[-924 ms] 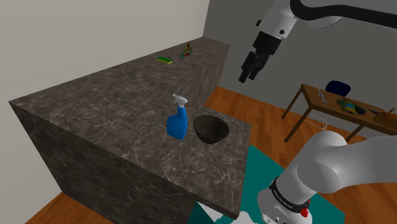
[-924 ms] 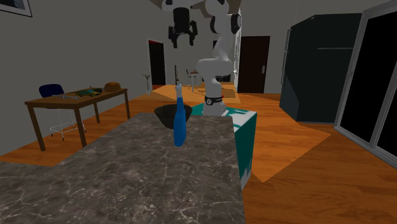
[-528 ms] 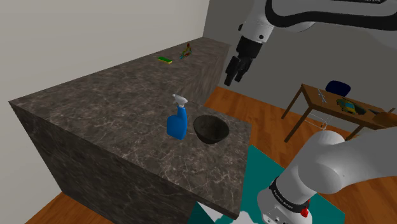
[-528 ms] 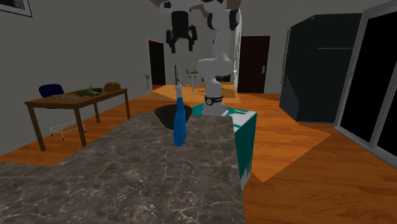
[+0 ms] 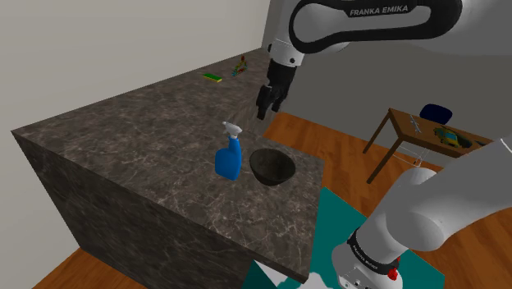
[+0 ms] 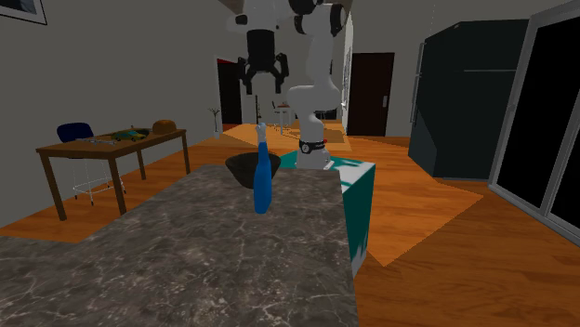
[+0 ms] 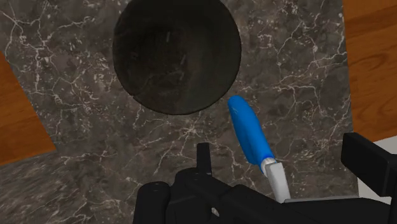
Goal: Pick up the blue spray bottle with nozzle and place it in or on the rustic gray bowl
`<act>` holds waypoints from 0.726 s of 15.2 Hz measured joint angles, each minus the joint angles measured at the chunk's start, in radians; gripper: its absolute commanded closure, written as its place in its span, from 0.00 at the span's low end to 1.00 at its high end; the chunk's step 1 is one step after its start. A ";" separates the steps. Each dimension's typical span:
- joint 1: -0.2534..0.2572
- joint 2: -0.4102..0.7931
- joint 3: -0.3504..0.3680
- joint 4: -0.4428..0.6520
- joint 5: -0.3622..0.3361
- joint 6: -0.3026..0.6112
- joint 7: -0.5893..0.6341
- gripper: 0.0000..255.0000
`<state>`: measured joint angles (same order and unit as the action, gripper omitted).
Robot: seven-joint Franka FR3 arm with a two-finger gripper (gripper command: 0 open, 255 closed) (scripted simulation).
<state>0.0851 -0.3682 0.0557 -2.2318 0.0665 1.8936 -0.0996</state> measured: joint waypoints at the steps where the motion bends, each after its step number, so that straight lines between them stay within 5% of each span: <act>1: 0.004 0.039 0.009 0.012 -0.004 0.022 0.002 0.00; 11: 0.036 0.318 0.065 0.139 -0.056 0.142 0.034 0.00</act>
<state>0.1208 -0.0497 0.1207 -2.0928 0.0104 2.0354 -0.0660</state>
